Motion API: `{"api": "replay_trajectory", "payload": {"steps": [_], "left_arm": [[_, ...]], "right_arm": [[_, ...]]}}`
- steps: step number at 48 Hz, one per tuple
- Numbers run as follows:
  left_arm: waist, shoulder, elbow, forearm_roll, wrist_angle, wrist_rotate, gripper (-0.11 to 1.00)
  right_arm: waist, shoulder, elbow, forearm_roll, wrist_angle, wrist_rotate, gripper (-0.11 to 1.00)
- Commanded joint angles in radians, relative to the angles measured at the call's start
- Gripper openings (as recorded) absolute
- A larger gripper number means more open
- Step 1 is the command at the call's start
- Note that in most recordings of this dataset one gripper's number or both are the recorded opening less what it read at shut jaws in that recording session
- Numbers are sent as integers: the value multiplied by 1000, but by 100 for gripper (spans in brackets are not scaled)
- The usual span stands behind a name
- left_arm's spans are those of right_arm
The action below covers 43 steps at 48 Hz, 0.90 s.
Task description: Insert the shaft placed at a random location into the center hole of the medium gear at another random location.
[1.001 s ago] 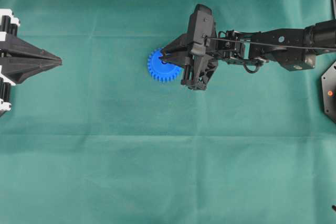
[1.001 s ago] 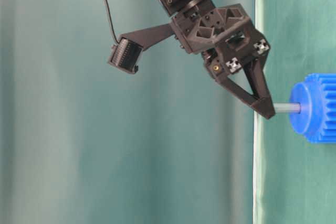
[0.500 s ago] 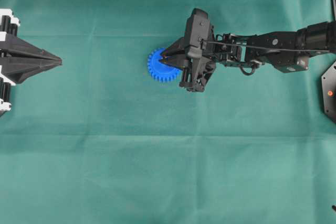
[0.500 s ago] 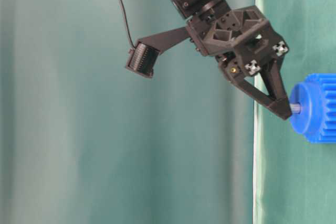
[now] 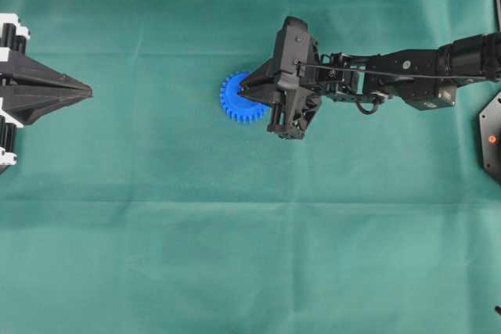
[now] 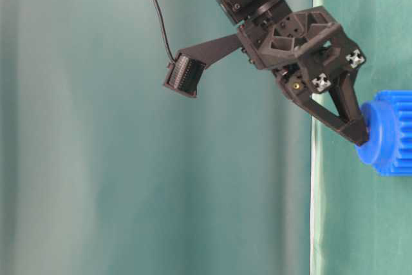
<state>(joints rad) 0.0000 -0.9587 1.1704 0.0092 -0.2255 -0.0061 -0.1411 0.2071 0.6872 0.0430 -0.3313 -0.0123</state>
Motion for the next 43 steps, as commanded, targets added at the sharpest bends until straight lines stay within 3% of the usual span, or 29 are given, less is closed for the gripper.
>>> {"api": "replay_trajectory", "payload": {"steps": [1,20,23,33,35,43], "left_arm": [[2,8,-14,3,-5,2,0],[0,8,-14,3,-5,0,0],[2,8,-14,2,-3,0,0],[0,8,-14,3,-2,0,0],[2,8,-14,3,0,0,0],[2,8,-14,3,6,0,0]], "right_arm": [[5,-15,-25,5,-3,9,13],[5,-15,-25,5,-3,12,16],[5,-17,-26,8,-3,12,29],[5,-29,-29,9,-3,11,88],[5,-34,-29,9,-3,11,92],[5,-71,-15,8,8,11,85]]}}
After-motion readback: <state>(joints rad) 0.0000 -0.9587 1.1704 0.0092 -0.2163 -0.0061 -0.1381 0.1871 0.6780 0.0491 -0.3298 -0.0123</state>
